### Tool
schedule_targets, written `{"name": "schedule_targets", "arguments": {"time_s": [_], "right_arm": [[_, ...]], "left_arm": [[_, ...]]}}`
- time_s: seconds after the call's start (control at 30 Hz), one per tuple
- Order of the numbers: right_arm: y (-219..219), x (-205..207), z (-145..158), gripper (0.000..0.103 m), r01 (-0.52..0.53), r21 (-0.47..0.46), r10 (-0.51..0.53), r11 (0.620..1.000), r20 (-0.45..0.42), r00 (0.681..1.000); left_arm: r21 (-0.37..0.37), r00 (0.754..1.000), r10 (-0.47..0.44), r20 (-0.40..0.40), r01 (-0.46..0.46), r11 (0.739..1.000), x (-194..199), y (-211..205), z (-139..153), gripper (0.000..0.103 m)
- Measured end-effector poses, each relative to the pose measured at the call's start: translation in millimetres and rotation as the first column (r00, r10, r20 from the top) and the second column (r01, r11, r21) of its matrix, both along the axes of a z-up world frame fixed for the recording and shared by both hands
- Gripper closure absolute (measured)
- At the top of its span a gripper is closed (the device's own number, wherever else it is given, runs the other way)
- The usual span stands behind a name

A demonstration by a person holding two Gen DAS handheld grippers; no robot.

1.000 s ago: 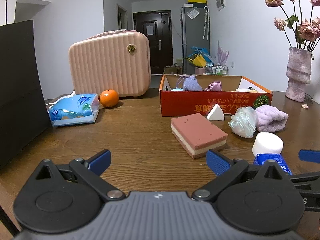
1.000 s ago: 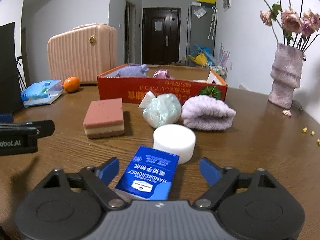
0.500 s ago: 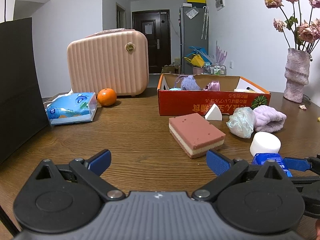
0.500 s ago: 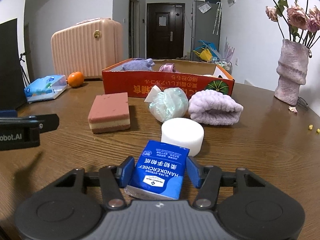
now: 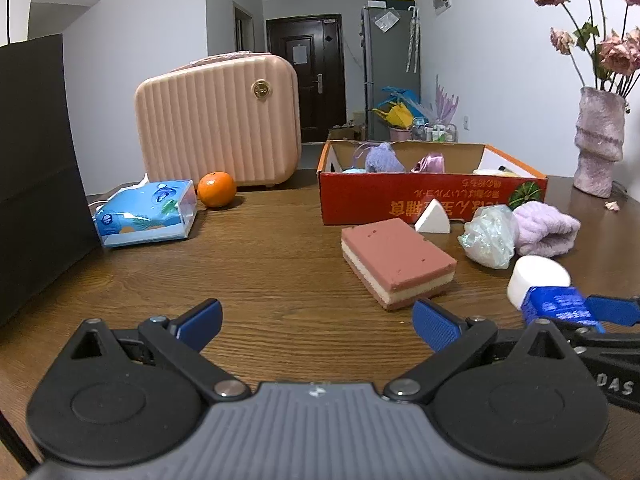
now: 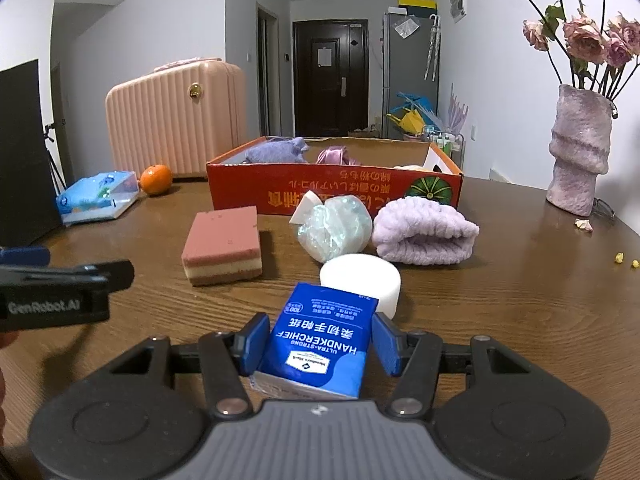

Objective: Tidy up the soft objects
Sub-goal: 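Close the right gripper on the blue handkerchief pack while the left tool hovers, then close the left gripper on the white round sponge while the right holds the pack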

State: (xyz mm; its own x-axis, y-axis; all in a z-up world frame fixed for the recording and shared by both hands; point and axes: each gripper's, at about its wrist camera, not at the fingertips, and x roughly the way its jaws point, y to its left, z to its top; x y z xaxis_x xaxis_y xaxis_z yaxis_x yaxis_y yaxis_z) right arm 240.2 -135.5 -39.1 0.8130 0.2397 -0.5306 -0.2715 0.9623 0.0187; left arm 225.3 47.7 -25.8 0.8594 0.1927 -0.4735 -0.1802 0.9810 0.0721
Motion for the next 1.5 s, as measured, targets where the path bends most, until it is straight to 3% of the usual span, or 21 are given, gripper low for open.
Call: {"name": "schedule_targets", "arguments": {"time_s": [0.33,0.53,1.5], "right_arm": [[-9.5,-1.8,5.1,0.048,-0.002,0.029,0.002,1.000,0.021,1.000],[-24.0,1.2,5.8,0.048,0.013,0.037,-0.014,0.999,0.024,1.000],[-124.7,49.2,1.1,0.048,0.083,0.075,-0.084,0.994,0.010,0.996]], "left_arm": [[0.033,1.000,-0.004,-0.005,0.004,0.999,2.9,-8.9,-3.3,0.000],[0.014,1.000,-0.008,-0.019,0.008,1.000,7.7,-15.2,-4.5,0.000],[-0.013,0.982,-0.156,-0.104,0.156,0.988,52.5,-115.9,-18.1,0.000]]}}
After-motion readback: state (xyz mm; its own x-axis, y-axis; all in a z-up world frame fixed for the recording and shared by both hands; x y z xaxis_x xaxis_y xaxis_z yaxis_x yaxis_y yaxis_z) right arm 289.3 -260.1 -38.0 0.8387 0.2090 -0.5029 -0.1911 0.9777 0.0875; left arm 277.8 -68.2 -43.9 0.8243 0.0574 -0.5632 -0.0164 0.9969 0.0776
